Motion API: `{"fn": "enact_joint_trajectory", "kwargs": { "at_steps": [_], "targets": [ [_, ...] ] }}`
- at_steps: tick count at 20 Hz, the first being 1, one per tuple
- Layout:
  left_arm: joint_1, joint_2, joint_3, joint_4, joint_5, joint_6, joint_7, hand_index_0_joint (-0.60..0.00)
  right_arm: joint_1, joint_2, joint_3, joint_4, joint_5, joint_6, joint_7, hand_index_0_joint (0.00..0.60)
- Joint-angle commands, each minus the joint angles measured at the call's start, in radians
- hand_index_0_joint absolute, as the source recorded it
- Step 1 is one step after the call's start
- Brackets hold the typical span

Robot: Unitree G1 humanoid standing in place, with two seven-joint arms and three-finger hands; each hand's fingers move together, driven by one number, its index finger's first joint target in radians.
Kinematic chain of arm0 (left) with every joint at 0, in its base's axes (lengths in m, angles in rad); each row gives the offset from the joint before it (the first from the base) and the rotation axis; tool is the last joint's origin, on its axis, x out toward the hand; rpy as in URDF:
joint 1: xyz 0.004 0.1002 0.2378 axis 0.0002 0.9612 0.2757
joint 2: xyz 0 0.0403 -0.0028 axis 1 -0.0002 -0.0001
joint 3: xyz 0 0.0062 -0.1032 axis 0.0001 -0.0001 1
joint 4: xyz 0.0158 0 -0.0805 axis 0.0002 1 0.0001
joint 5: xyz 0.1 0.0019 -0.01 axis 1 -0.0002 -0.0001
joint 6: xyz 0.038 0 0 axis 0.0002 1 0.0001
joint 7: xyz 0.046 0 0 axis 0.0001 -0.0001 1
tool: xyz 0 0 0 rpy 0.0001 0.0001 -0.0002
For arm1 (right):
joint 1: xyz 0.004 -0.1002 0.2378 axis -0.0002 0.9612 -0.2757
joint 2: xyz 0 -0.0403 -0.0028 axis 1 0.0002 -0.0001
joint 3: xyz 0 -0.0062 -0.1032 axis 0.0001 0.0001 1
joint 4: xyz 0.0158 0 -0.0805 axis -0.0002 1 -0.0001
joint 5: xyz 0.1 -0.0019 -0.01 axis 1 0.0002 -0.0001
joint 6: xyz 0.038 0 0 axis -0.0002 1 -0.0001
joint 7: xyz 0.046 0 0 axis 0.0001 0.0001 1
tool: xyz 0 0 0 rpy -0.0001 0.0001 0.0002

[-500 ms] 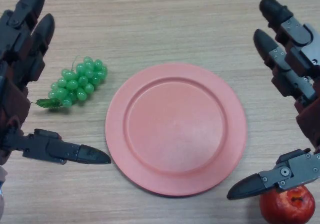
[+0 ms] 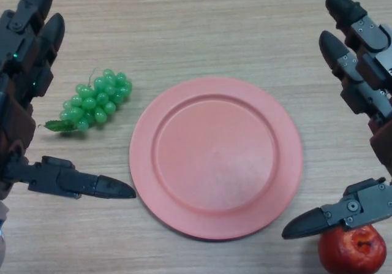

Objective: Pick up the red apple and place it on the plate

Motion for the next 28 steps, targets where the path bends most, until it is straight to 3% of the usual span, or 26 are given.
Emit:
{"fn": "enact_joint_trajectory", "kwargs": {
  "at_steps": [1, 3, 4, 6, 9, 12, 16, 22, 28],
  "targets": [
    [-0.023, 0.028, 0.041, -0.006, -0.025, -0.174, 0.003, 0.0, 0.01, -0.007, -0.08, -0.054, 0.006, -0.126, 0.0, 0.0],
    [-0.019, 0.023, 0.027, 0.028, -0.022, -0.209, -0.002, 0.0, 0.079, 0.073, -0.093, -0.054, -0.109, -0.214, 0.177, 0.0],
    [-0.016, 0.021, 0.024, 0.032, -0.034, -0.202, 0.001, 0.0, 0.144, 0.104, -0.108, -0.006, -0.155, -0.345, 0.267, 0.0],
    [-0.005, 0.017, 0.019, 0.047, -0.038, -0.213, -0.001, 0.0, 0.216, 0.14, -0.159, 0.099, -0.153, -0.524, 0.346, 0.0],
    [-0.007, 0.016, 0.004, 0.073, -0.015, -0.225, 0.004, 0.0, 0.287, 0.162, -0.183, 0.263, -0.14, -0.738, 0.383, 0.0],
    [-0.018, 0.009, -0.044, 0.065, 0.028, -0.211, 0.025, 0.0, 0.293, 0.165, -0.217, 0.482, -0.151, -0.981, 0.387, 0.0],
    [-0.023, 0.003, -0.08, 0.046, 0.045, -0.193, 0.03, 0.0, 0.234, 0.145, -0.287, 0.716, -0.182, -1.136, 0.359, 0.0],
    [-0.028, 0.005, -0.078, 0.043, 0.045, -0.188, 0.03, 0.0, 0.173, 0.078, -0.363, 0.98, -0.186, -1.232, 0.334, 0.0],
    [-0.039, 0.011, -0.072, 0.037, 0.046, -0.163, 0.023, 0.0, 0.164, 0.06, -0.354, 1.105, -0.214, -1.27, 0.338, 0.0]
  ]
}}
